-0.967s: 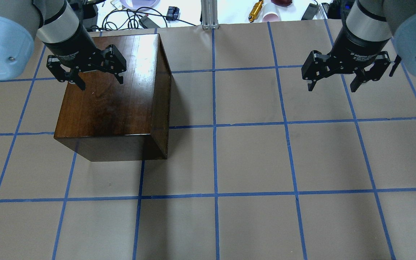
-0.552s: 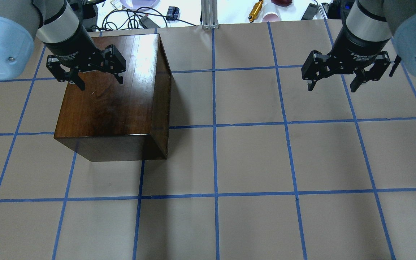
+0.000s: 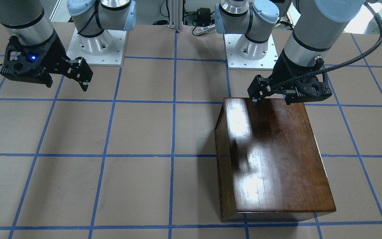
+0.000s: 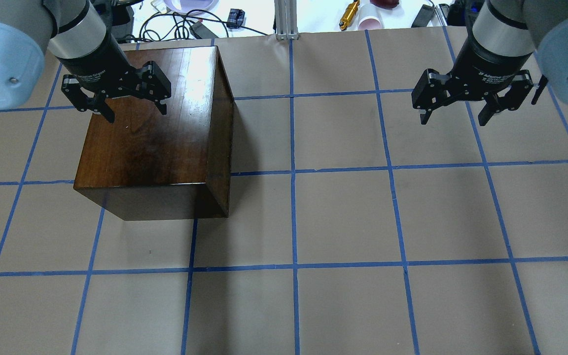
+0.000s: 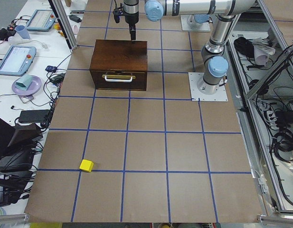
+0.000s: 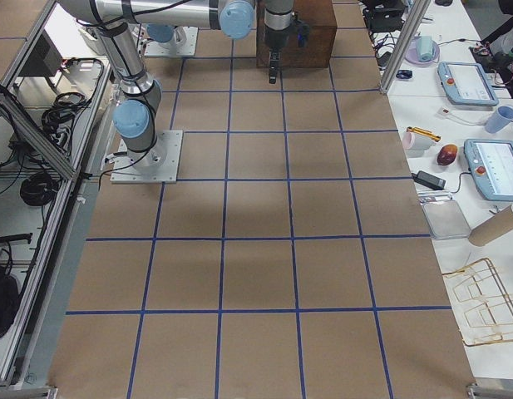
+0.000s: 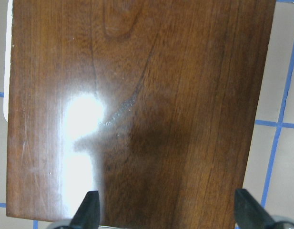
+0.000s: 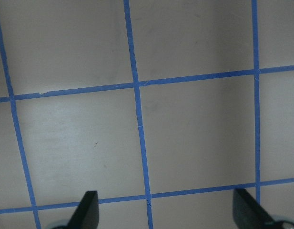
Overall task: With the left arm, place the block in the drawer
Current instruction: 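Move the left gripper around the cabinet toward the white drawer handle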
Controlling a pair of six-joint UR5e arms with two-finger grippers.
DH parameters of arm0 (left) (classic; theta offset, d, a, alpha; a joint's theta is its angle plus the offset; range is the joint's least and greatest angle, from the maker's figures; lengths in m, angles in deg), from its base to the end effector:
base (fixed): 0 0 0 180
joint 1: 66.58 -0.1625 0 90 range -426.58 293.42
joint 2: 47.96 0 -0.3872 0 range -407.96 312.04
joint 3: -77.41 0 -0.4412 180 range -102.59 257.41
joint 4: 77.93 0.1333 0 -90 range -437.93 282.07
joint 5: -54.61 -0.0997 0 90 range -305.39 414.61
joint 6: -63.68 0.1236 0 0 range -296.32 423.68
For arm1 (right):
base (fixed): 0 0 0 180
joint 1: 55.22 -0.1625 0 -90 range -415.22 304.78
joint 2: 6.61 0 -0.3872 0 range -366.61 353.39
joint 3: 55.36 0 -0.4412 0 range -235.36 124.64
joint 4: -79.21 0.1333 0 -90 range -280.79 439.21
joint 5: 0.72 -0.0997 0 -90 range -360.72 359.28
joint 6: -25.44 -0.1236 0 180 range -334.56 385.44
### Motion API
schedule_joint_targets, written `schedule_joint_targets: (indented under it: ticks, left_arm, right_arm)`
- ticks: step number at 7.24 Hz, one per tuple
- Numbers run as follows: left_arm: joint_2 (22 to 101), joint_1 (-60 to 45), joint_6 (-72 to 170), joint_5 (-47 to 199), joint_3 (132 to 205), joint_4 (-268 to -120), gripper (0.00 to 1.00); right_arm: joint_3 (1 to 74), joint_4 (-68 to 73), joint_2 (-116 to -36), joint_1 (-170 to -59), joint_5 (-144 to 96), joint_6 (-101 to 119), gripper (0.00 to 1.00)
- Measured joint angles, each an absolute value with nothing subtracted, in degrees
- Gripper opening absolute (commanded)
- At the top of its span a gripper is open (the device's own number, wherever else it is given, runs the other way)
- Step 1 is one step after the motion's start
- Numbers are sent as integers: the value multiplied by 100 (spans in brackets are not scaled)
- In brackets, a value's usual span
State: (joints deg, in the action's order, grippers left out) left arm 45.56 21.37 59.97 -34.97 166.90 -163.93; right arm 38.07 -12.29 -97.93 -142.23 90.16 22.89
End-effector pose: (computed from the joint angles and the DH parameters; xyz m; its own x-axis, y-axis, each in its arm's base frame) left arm -0.1139 -0.5706 0.4039 -0.9949 -0.1002 0.0084 -0.1004 0.9948 -0.0168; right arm 0.1036 -0.5365 0.4087 -0.9952 0.0964 0.0158 0.0965 0.9953 0.0100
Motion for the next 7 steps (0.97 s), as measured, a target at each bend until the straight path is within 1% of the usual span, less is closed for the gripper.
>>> schedule_joint_targets:
  ticks: [5, 7]
  left_arm:
    - [4465, 1331, 6393, -3451, 16597, -16582, 100]
    - [4463, 732, 6432, -3453, 16491, -16586, 100]
  right_arm:
    - [3808, -1229, -9793, -14221, 9016, 2289, 100]
    - [3809, -1229, -9793, -14223, 9016, 2289, 100]
